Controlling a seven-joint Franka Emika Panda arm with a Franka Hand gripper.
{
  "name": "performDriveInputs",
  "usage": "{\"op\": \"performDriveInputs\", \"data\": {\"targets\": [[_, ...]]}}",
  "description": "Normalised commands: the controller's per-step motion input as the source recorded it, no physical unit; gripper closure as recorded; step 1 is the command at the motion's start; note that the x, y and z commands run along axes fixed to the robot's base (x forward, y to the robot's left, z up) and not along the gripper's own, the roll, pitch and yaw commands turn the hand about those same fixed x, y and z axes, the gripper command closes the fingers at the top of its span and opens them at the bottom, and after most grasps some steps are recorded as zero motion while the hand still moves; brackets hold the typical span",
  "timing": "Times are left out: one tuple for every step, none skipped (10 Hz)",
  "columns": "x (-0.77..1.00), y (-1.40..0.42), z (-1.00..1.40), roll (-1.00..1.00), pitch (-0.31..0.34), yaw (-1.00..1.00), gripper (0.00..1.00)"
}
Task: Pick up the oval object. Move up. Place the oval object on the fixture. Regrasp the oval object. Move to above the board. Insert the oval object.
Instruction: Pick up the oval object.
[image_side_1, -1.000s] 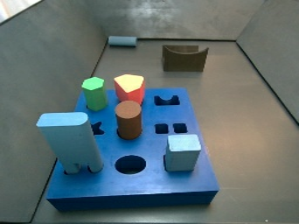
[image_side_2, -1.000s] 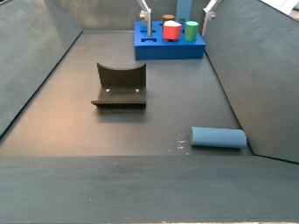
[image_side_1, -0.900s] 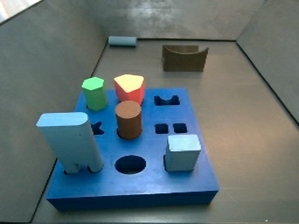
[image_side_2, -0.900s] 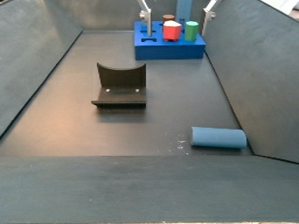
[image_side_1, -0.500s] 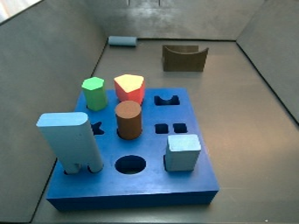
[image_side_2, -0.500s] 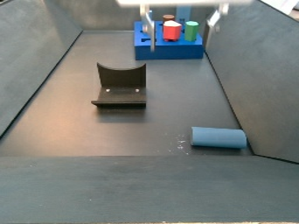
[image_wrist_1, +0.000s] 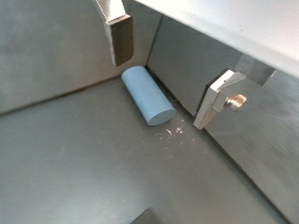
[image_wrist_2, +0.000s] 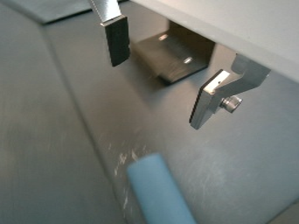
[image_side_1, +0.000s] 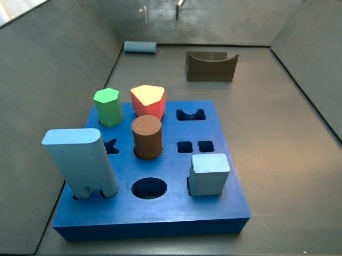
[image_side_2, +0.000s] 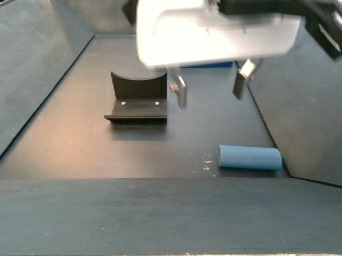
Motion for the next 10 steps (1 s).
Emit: {"op": "performDriveInputs", "data": {"targets": [[-0.36,0.41,-0.89,0.00,-0.154,0.64,0.00],[-0.53,0.19,-0.88,0.02,-0.169,0.52,0.00],[-0.68,0.05,-0.83,0.00,-0.131,0.41,0.00],[-0.61,0.08,-0.67,-0.14,-0.097,0.47,0.00],[-0.40,0.29,-0.63,-0.11,-0.057,0.60,0.00],[-0.18,0.48,-0.46,0.00,-0.056,0.69,0.00],[0.00,0.44,-0.33,0.00,-0.021,0.73,0.00],[-0.12,0.19,-0.43,0.00,-0.037,0.64,0.00],[-0.19,-0.02,-0.54,-0.03,0.000,0.48,0.00],[-0.20,-0.16,-0.49,-0.09,0.000,0.36,0.00]]}}
